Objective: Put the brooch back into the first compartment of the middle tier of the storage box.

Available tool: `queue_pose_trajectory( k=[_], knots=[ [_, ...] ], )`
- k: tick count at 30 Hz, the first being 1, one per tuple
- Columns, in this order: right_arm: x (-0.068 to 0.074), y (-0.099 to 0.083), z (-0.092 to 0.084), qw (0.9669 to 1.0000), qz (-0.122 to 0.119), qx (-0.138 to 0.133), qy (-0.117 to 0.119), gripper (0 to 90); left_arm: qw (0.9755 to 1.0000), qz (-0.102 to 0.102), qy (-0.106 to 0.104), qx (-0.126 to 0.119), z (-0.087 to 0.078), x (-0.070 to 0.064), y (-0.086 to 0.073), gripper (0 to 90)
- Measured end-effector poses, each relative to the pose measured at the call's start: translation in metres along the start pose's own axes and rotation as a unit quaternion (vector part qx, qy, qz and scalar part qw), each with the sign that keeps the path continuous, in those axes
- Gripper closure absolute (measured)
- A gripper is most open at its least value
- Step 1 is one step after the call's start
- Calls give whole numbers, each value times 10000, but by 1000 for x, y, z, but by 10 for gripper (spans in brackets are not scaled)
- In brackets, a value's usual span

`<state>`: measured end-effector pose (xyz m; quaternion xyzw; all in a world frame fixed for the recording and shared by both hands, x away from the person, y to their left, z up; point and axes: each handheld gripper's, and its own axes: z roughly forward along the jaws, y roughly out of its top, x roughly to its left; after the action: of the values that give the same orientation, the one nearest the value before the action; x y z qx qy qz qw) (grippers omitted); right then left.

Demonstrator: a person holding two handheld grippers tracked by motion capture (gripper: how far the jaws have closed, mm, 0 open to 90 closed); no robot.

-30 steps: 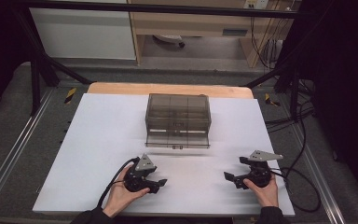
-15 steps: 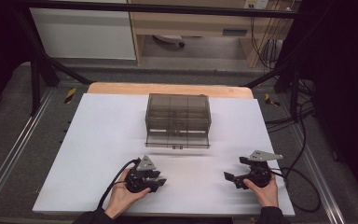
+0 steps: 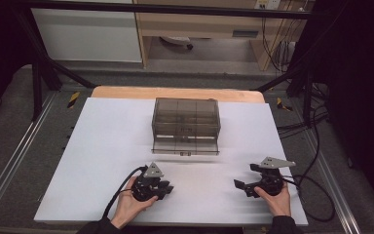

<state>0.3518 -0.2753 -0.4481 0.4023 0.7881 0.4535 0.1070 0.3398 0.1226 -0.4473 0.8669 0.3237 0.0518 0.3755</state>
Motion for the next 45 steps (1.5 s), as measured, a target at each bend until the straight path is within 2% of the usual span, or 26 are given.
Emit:
queue_pose_trajectory(
  k=[8, 15, 33, 38, 45],
  knots=[
    [0, 0, 0, 10000, -4, -1, -7, 5, 10000, -62, -74, 10, 0, 0, 0, 773],
    [0, 0, 0, 10000, -15, 2, -11, 5, 10000, -38, -39, 20, -1, -1, 0, 797],
    [0, 0, 0, 10000, -16, 10, -9, 5, 10000, -50, -26, 70, -2, -3, 1, 815],
    [0, 0, 0, 10000, -23, 10, -11, 5, 9999, -120, -46, 38, -1, -2, 0, 816],
    [0, 0, 0, 10000, -11, 7, -7, 5, 9999, -109, -20, -29, -4, -1, 1, 820]
  ],
)
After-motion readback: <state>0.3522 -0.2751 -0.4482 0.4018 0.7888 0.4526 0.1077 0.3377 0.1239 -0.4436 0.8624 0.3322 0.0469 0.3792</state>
